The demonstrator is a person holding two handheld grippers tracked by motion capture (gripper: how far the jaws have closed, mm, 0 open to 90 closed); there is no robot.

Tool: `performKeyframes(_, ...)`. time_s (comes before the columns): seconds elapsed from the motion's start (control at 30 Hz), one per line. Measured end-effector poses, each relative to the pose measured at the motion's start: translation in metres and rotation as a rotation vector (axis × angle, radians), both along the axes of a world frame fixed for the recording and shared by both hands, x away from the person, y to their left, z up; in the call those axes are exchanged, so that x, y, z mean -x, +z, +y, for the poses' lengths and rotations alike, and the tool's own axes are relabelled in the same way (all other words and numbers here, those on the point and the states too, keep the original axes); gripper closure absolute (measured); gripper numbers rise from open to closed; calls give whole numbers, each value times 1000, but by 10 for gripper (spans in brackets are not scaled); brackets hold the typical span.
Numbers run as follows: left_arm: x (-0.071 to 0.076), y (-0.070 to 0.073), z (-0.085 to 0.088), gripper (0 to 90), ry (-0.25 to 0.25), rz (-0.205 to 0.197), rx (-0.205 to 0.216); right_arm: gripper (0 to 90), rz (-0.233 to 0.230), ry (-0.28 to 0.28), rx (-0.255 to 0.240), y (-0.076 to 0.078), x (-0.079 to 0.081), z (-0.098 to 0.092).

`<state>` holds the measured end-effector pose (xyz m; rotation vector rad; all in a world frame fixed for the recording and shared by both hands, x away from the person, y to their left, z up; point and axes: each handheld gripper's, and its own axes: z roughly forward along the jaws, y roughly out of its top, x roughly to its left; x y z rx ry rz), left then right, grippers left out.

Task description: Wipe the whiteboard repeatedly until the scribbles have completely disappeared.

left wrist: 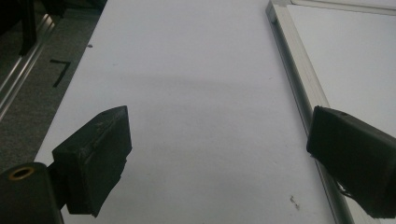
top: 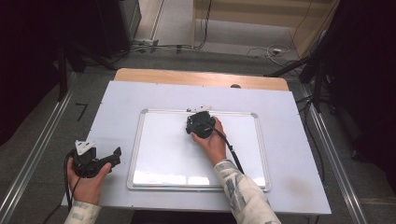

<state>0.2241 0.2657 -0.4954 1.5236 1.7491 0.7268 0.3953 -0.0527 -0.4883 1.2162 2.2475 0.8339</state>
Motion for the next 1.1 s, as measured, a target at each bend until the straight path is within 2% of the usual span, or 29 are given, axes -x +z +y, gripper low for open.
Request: performKeyframes(1.1, 0, 0, -1, 70, 0, 3, -2, 389, 4, -107, -9, 1, -9, -67)
